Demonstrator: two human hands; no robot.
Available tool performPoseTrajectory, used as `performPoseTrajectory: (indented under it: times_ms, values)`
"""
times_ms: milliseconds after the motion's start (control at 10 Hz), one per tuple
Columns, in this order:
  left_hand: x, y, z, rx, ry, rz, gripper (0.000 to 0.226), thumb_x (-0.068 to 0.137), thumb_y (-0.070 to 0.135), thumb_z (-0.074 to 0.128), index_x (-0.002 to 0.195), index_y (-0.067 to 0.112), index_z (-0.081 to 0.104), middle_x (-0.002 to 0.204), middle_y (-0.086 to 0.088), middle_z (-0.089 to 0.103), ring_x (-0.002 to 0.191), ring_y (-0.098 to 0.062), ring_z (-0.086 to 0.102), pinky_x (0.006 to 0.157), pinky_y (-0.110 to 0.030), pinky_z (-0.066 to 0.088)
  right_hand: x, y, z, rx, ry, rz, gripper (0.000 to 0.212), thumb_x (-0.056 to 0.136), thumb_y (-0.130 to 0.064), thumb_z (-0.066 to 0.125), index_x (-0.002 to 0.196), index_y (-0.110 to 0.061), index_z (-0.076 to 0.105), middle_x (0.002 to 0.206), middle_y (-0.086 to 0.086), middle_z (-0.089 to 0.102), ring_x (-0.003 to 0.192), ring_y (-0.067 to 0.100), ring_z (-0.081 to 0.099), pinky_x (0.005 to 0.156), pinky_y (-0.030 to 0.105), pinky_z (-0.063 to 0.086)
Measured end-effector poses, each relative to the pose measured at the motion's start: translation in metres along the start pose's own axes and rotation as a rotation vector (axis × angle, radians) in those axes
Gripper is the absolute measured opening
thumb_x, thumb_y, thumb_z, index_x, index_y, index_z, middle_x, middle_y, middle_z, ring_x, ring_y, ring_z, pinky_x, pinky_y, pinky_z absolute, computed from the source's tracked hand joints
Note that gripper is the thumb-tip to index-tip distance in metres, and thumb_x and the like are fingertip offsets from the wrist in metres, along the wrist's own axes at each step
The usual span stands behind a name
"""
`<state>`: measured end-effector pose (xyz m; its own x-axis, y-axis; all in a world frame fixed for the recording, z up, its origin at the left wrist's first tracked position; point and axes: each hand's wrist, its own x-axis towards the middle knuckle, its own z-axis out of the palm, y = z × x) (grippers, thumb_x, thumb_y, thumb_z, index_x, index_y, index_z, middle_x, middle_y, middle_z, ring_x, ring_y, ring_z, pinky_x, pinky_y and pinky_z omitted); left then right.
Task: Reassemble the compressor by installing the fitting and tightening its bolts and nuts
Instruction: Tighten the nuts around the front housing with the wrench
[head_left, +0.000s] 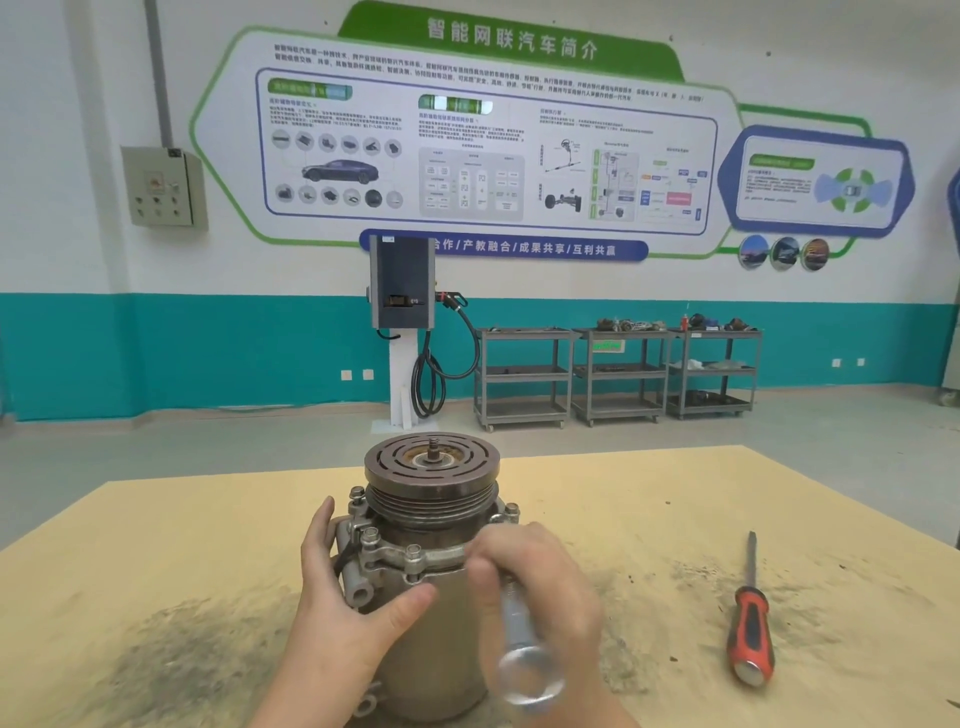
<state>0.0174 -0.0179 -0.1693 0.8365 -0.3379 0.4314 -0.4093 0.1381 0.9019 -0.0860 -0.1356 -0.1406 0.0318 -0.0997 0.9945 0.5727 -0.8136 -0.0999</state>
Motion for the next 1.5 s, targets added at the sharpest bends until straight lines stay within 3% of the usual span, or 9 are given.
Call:
performPoseTrajectory:
  times_ms: [200,400,600,700,900,1000,1200,1300,1500]
  values:
    - [-0.001,-0.002,0.001,-0.011,0.03,0.019,0.111,0.016,0.082,0.08,0.11,0.083,0.021,0.123,0.047,0.033,0.108,0.019,0.05,0.096,-0.022,0.039,0.013,-0.009,-0.001,0.043,-0.033,0.023,0.028,0.102,-0.032,0.048,0.09,-0.013,0.064,0.087,-0.001,0.066,0.074,0.015,0.063,0.069,0.024,0.052]
    - [-0.006,0.004,0.001,-0.048,-0.014,0.022,0.111,0.038,0.059,0.08,0.127,0.066,0.015,0.097,0.067,0.03,0.09,0.035,0.045,0.084,-0.015,0.034,0.033,0.003,-0.022,0.551,0.397,0.822,0.018,0.106,-0.013,0.03,0.1,-0.021,0.045,0.065,0.003,0.064,0.046,0.014,0.049,0.049,0.02,0.044]
    - [-0.005,0.002,0.0,-0.055,-0.024,0.023,0.114,0.036,0.056,0.078,0.132,0.06,0.015,0.097,0.066,0.031,0.089,0.036,0.045,0.081,-0.011,0.034,0.036,0.029,-0.03,0.811,0.396,1.098,0.015,0.105,-0.013,0.033,0.096,-0.011,0.045,0.062,0.007,0.06,0.044,0.016,0.045,0.045,0.022,0.041]
    - [-0.006,0.004,-0.001,-0.055,-0.026,0.013,0.11,0.036,0.058,0.078,0.125,0.067,0.014,0.099,0.066,0.029,0.092,0.035,0.045,0.086,-0.012,0.034,0.035,0.032,-0.031,0.823,0.378,1.111,0.016,0.104,-0.014,0.034,0.094,-0.009,0.045,0.064,0.01,0.059,0.045,0.018,0.047,0.045,0.023,0.042]
    - [-0.005,0.004,0.0,-0.067,-0.042,-0.002,0.109,0.034,0.064,0.081,0.12,0.072,0.014,0.106,0.06,0.028,0.097,0.031,0.047,0.097,-0.022,0.033,0.008,0.003,-0.008,0.185,0.154,0.249,0.015,0.103,-0.037,0.042,0.095,-0.033,0.054,0.079,0.001,0.064,0.063,0.015,0.059,0.06,0.028,0.05]
    - [-0.002,-0.003,-0.002,-0.018,-0.029,0.017,0.109,0.028,0.08,0.081,0.114,0.082,0.014,0.103,0.066,0.032,0.104,0.029,0.047,0.087,-0.016,0.038,0.001,0.0,-0.002,-0.035,-0.028,0.018,0.019,0.102,-0.029,0.047,0.09,-0.017,0.058,0.081,-0.007,0.059,0.067,0.013,0.057,0.058,0.027,0.048]
    - [0.002,-0.01,0.004,-0.06,0.013,0.047,0.099,0.03,0.067,0.088,0.106,0.086,0.027,0.117,0.044,0.045,0.102,0.023,0.054,0.076,-0.002,0.045,0.004,-0.012,0.008,-0.129,-0.194,0.061,0.022,0.091,-0.027,0.064,0.081,-0.008,0.07,0.086,-0.004,0.066,0.078,0.015,0.058,0.07,0.027,0.048]
    - [-0.002,-0.006,0.001,-0.024,-0.001,0.028,0.102,0.03,0.074,0.086,0.114,0.08,0.028,0.121,0.042,0.05,0.109,0.013,0.057,0.092,-0.016,0.047,0.012,-0.016,0.0,-0.033,-0.118,0.079,0.025,0.098,-0.03,0.052,0.087,-0.012,0.063,0.086,-0.005,0.061,0.079,0.013,0.058,0.069,0.026,0.048]
    - [-0.007,0.008,-0.001,0.001,-0.063,-0.043,0.105,0.043,0.061,0.082,0.131,0.061,0.026,0.137,0.017,0.051,0.121,-0.002,0.054,0.109,-0.041,0.042,0.032,-0.006,-0.02,0.498,0.34,0.681,0.013,0.102,-0.014,0.033,0.097,-0.022,0.043,0.069,0.005,0.065,0.053,0.014,0.05,0.057,0.02,0.044]
